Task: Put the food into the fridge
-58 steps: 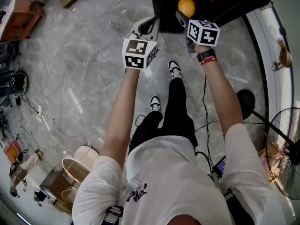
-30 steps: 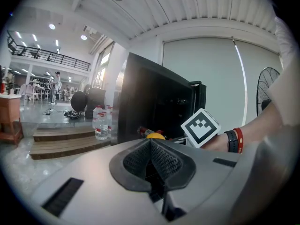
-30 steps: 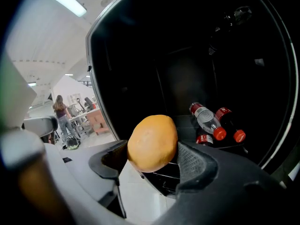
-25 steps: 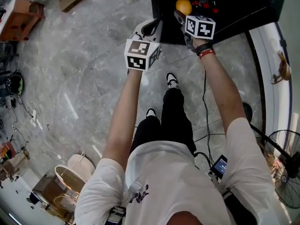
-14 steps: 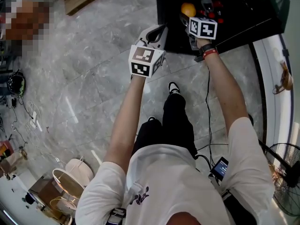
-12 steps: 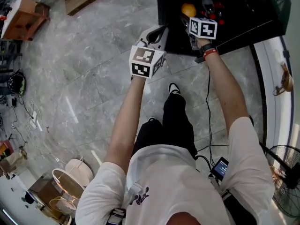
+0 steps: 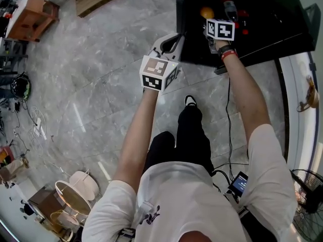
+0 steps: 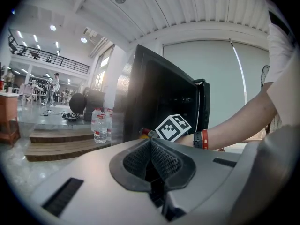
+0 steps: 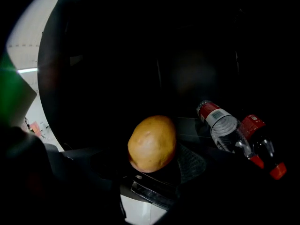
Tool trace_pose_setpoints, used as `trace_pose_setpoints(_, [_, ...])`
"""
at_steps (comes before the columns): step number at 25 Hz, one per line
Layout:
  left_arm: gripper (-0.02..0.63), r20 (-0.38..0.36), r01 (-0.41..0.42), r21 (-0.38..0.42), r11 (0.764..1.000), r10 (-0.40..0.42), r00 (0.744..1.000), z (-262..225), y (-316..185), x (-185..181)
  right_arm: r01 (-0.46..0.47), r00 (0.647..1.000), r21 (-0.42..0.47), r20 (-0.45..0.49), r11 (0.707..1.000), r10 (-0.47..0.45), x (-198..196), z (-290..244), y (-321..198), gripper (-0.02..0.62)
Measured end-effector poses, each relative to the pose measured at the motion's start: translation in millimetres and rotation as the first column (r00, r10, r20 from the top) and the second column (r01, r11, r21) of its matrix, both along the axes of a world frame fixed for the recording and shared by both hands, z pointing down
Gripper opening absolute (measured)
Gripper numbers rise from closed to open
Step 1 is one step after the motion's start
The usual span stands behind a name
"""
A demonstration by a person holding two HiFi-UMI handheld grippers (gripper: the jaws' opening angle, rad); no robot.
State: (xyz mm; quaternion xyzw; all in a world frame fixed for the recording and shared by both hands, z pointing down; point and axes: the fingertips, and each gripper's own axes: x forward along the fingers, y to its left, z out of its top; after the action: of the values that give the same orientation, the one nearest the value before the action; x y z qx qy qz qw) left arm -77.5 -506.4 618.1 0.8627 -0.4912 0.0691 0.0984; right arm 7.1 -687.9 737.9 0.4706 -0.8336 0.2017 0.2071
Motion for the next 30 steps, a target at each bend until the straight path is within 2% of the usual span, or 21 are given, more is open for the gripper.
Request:
trace_pose_setpoints(15, [0.018, -0.015, 0.008, -0.006, 1.000, -0.008, 1.000, 9, 2, 6, -0.006, 0.999, -0.041, -0.035, 0.999, 0.004, 5, 17, -18, 0.347])
trace_pose_setpoints(18, [0.018, -0.028, 0.013, -0.006, 1.000, -0.013, 1.000, 8, 3, 4, 0.003, 0.999, -0.045, -0.050, 0.999, -0.005, 5, 18, -16, 0.421])
trace_pose_setpoints(21, [0.018, -0.048, 0.024, -0.008, 1.000, -0.024, 0.999, 4, 4, 1, 0.004, 0.999, -0.019, -0.049, 1.000, -0.005, 7, 10, -15, 0.426])
trace_pose_setpoints(30, [0.018, -0.044, 0.025, -0.029, 0.999, -0.027, 0.999, -8, 19, 5, -0.037, 0.998, 0.019, -0.041, 0.999, 0.038, 29, -14, 10, 0.437])
